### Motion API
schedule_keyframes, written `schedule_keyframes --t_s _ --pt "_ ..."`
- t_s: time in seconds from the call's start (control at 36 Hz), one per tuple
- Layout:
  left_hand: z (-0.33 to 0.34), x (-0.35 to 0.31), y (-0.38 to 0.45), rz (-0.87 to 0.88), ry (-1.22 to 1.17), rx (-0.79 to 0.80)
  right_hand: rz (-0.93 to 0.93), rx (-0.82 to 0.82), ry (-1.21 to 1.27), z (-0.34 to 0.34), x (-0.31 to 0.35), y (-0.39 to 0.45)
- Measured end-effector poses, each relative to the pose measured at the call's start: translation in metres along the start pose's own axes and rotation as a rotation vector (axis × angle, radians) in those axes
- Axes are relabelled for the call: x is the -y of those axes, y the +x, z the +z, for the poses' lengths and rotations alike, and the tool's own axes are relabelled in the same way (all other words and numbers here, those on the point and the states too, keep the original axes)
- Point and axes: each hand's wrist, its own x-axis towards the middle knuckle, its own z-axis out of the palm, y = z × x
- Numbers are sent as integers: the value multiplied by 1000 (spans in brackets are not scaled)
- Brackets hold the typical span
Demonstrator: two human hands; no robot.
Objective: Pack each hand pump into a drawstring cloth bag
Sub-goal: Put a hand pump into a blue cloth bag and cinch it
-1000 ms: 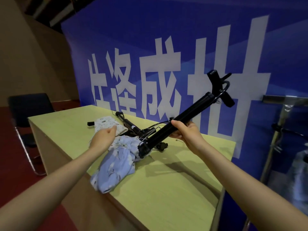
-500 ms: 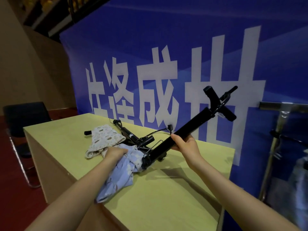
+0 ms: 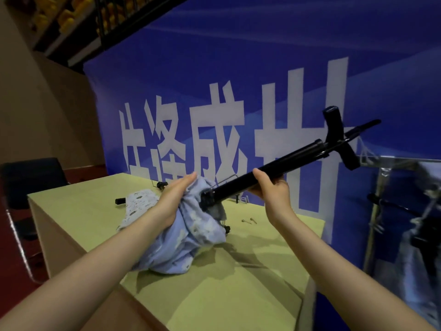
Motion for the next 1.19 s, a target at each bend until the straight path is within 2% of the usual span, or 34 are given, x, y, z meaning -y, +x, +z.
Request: schedule_keyframes --t_s 0.08,0.22,0.33,0.47,0.64,0.75,0.81,0.89,1.03,1.11,1.19 --pt "23 -7 -5 41 -7 58 -29 11 20 2 14 0" --pt "47 -20 -9 109 -75 12 -85 39 -19 -9 35 -1" --pt "61 -34 -14 119 -145 100 -100 125 -76 -18 40 -8" --pt "80 -46 -21 -15 -329 244 -112 210 -204 -17 34 -12" --pt "96 -64 -30 8 -463 307 -130 273 -261 -14 25 -21" --pt "88 -80 -30 66 -541 367 -109 385 -378 -12 18 -28" --pt "85 -85 -28 89 -506 358 -191 421 -443 -11 13 -30" --pt "81 -83 -26 99 -393 292 -259 346 -491 -9 7 -32" --pt "72 -79 -29 315 -47 191 -141 398 -342 -9 5 -37" --pt "64 -81 -29 322 89 143 -166 357 -307 -6 -1 -42" --pt "54 -81 -34 270 158 196 -203 269 -248 -3 -6 -45"
